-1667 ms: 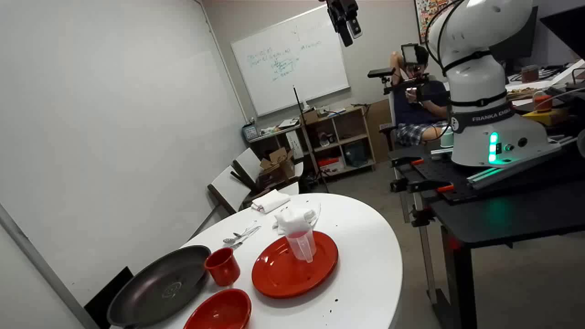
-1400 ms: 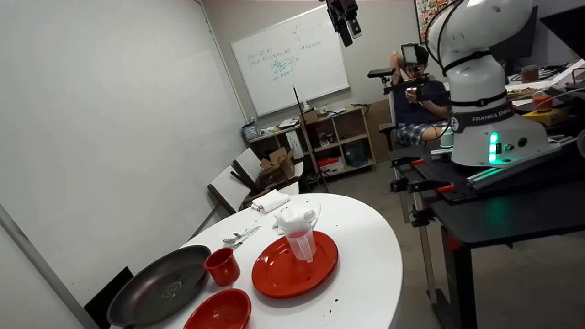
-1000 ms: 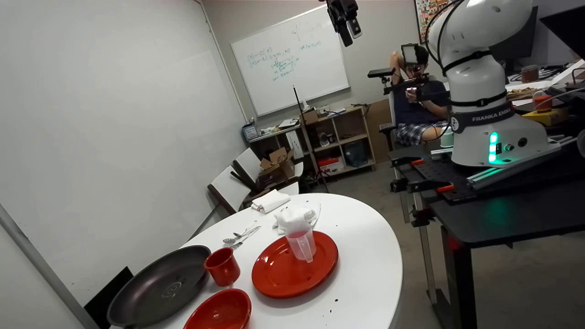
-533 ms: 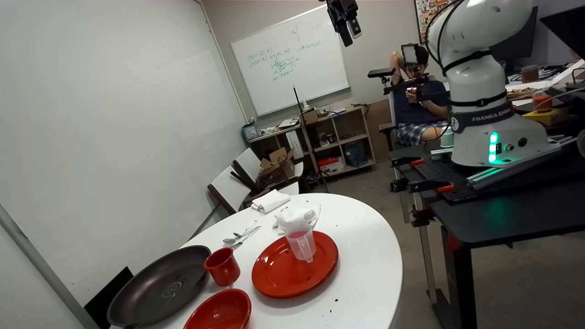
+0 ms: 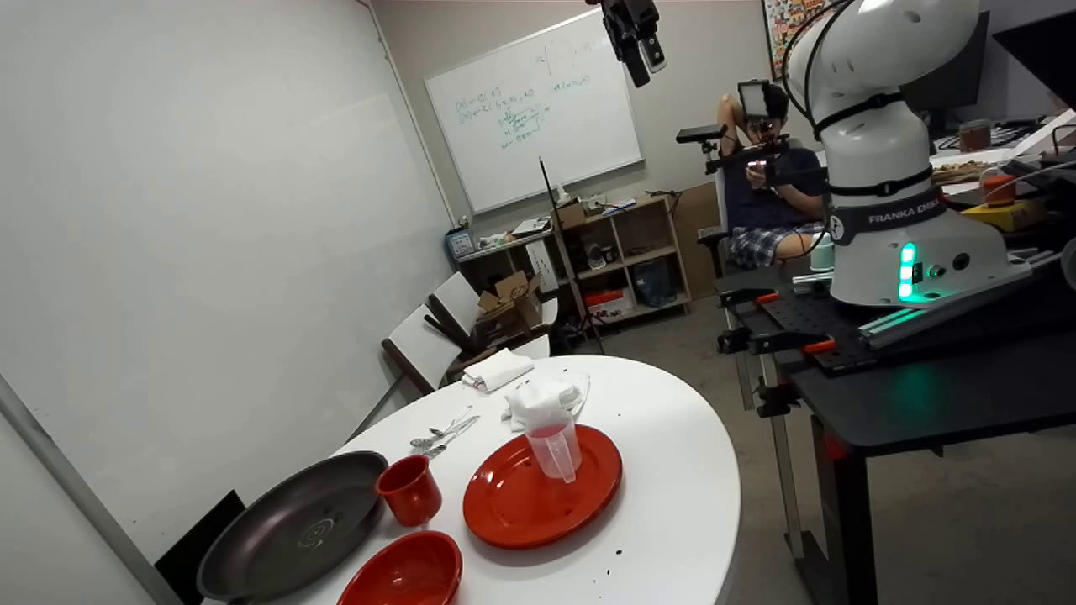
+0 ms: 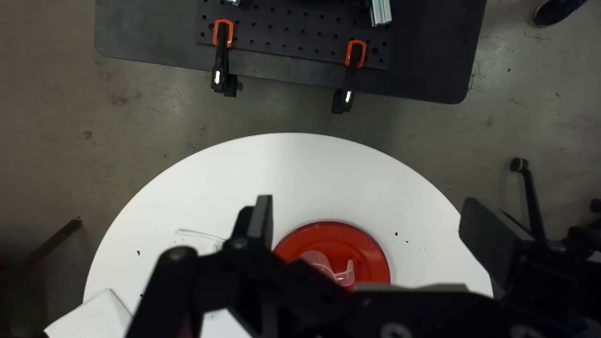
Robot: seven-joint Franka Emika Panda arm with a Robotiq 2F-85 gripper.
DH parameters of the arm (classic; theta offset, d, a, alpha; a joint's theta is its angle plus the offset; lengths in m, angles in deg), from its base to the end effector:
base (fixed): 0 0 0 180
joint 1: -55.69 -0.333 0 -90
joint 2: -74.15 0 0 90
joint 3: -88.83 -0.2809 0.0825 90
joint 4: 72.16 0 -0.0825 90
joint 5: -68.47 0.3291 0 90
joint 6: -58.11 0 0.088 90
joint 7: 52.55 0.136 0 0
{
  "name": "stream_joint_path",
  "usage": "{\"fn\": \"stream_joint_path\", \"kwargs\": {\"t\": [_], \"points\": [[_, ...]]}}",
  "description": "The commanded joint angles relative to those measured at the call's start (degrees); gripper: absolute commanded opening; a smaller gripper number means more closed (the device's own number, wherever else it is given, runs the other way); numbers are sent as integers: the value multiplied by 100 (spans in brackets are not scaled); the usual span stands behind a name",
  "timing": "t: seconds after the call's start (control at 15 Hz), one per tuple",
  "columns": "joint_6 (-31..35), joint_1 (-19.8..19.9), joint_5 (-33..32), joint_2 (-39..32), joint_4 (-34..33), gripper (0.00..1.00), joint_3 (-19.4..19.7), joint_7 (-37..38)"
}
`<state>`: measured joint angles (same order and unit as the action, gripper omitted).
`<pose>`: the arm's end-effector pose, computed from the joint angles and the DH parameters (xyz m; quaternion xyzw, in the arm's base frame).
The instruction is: Remove the jar from the plate
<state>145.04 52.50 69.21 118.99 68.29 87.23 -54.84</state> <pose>0.2614 0.0247 0.4925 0.9955 0.0566 -0.0757 0.0047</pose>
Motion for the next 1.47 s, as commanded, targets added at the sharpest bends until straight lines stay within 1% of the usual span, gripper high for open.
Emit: {"fn": "stream_joint_path", "kwargs": {"t": [0.0,0.2,0.33,0.6,0.73,0.87,1.07,1.27,1.4], "points": [[172,65,8,-178,110,100,-164,335],[508,-40,148,-349,280,100,-270,446],[1043,-111,231,-534,441,100,-400,505],[2007,-178,426,-1123,603,100,-731,1023],[2345,-169,523,-1499,550,100,-953,1581],[2834,-188,579,-1864,519,100,-1164,2114],[3333,-206,588,-2496,398,100,-1445,2911],[3836,-209,518,-3123,269,100,-1612,3625],[4129,-208,435,-3548,144,100,-1628,3996]]}}
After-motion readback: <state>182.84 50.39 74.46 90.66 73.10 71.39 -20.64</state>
